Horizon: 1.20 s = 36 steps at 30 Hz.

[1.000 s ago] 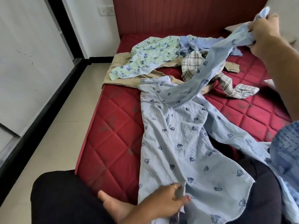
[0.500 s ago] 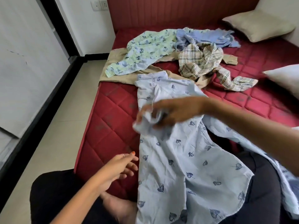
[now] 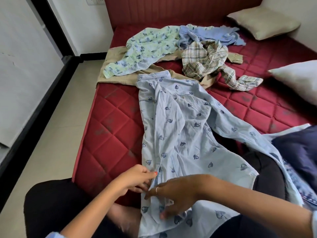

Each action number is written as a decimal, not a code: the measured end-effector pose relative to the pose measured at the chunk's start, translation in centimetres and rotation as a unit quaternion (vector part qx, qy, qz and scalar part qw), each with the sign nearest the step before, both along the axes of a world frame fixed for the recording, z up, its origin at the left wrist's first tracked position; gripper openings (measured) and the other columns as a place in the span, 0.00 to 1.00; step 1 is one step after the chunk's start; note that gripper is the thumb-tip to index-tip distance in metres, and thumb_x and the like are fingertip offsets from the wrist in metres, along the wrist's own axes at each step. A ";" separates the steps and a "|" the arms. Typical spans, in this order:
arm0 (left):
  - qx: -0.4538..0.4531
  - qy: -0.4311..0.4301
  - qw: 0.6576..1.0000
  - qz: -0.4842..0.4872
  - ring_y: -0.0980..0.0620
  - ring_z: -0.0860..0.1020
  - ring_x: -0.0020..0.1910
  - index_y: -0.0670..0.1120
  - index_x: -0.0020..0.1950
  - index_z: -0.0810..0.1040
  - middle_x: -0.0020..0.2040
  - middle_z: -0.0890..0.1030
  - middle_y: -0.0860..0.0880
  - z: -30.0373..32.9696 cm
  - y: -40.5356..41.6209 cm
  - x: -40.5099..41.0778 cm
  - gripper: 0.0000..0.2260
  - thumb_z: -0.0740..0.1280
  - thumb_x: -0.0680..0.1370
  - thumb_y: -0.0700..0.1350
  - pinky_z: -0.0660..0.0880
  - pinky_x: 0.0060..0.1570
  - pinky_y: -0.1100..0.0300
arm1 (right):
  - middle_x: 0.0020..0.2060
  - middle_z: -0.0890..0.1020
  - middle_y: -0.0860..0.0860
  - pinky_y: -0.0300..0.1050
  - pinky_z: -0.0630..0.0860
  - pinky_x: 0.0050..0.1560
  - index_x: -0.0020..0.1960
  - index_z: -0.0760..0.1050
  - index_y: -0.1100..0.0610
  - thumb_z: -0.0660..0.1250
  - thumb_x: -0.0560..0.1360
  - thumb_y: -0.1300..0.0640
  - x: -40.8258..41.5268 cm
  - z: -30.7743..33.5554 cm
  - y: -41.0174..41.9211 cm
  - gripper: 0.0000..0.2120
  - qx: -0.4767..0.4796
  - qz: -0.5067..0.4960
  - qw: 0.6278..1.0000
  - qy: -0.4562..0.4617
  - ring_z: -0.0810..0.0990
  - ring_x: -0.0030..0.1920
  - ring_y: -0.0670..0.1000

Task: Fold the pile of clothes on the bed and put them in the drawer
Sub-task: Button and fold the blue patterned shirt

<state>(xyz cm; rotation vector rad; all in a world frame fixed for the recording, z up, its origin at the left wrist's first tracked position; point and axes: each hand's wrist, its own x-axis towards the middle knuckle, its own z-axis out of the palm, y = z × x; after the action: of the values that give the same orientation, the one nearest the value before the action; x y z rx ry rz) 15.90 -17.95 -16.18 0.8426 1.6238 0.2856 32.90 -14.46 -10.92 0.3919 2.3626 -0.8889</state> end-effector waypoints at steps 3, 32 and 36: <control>0.006 0.082 0.992 -0.098 0.58 0.78 0.31 0.49 0.42 0.75 0.36 0.80 0.53 0.0 0.5 0.0 0.11 0.67 0.76 0.55 0.71 0.32 0.66 | 0.73 0.65 0.44 0.32 0.67 0.60 0.75 0.57 0.43 0.63 0.78 0.43 1.9 1.7 1.0 0.29 -0.083 -0.109 0.989 0.047 0.69 0.63 0.40; 0.149 0.178 0.947 -0.224 0.55 0.80 0.32 0.44 0.53 0.77 0.40 0.83 0.51 4.8 7.7 7.2 0.17 0.66 0.77 0.58 0.69 0.29 0.64 | 0.49 0.79 0.63 0.47 0.69 0.47 0.45 0.75 0.64 0.60 0.72 0.62 24.3 -3.6 11.3 0.07 0.236 -0.761 0.604 0.018 0.78 0.51 0.63; 0.150 0.161 0.951 -0.218 0.54 0.81 0.36 0.45 0.52 0.77 0.41 0.84 0.52 5.6 7.5 7.0 0.16 0.65 0.78 0.58 0.70 0.32 0.63 | 0.36 0.76 0.57 0.45 0.67 0.38 0.38 0.75 0.64 0.66 0.75 0.55 25.6 -3.6 11.2 0.13 0.165 -0.766 0.620 0.043 0.74 0.37 0.55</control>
<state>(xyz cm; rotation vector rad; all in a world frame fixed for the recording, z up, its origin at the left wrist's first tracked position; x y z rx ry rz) 22.86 -10.42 -10.61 1.5170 1.6589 0.0823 58.51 -3.31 -14.53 2.7690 1.7401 -0.9940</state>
